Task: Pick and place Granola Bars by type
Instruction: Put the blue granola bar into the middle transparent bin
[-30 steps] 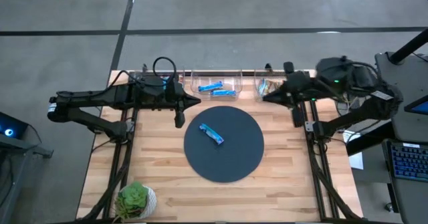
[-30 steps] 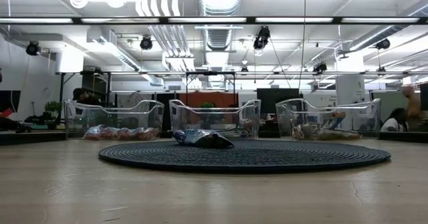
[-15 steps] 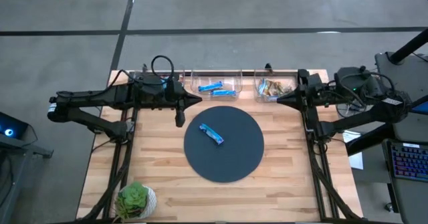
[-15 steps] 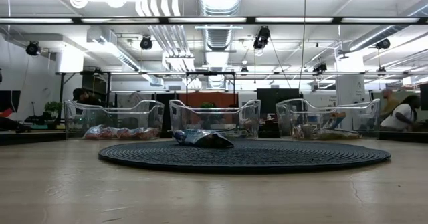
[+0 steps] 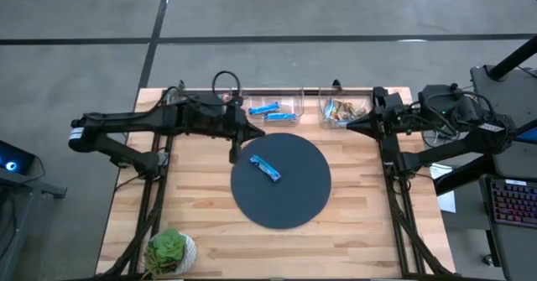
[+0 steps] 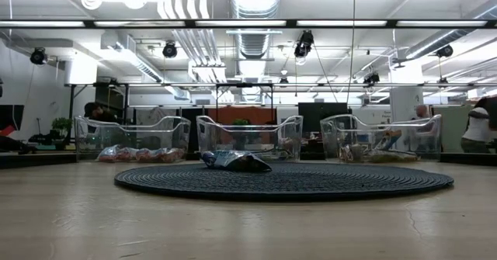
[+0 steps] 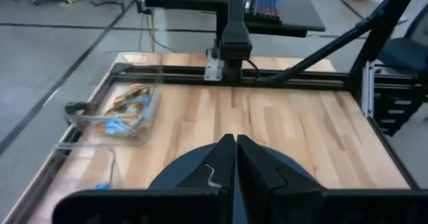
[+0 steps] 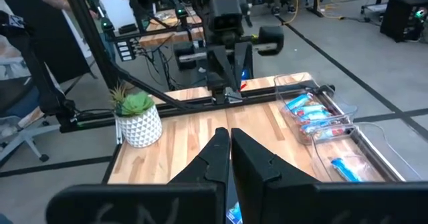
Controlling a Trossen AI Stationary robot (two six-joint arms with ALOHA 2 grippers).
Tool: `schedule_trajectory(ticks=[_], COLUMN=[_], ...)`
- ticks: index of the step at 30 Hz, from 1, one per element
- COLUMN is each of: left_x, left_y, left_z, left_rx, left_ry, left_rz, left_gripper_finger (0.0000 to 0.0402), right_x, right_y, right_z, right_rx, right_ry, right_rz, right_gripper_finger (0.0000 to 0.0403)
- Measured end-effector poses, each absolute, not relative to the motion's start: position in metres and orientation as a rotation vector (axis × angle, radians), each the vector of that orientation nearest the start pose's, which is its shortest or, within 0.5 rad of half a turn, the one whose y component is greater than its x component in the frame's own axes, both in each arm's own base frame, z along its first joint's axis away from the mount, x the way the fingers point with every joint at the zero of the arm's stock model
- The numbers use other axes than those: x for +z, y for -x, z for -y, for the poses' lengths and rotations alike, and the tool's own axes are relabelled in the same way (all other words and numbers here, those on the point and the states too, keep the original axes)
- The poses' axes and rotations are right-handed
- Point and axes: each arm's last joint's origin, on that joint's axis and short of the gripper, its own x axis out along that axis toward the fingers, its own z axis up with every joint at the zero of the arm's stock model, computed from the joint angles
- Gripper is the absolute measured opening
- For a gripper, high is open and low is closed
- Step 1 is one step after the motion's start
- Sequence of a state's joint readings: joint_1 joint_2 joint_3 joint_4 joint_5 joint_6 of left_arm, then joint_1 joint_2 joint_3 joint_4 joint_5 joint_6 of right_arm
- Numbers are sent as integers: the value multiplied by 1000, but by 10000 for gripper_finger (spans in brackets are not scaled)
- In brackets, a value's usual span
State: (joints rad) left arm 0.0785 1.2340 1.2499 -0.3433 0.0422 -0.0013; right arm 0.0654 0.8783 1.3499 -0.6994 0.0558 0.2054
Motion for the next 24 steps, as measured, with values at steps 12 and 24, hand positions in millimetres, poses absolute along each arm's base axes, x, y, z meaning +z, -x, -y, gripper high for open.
schedule_trajectory(ticks=[12, 24], left_x=[385, 375], left_y=[-299, -312], left_z=[-26, -28], left_rx=[-41, -53], left_ry=[-42, -60], left_rz=[-485, -592], left_gripper_finger=[0, 0], right_x=[450, 449], right_y=[-137, -138], right_z=[-7, -7], right_rx=[-14, -16], right_ry=[-195, -209], right_rz=[-226, -231], right_gripper_finger=[9, 9])
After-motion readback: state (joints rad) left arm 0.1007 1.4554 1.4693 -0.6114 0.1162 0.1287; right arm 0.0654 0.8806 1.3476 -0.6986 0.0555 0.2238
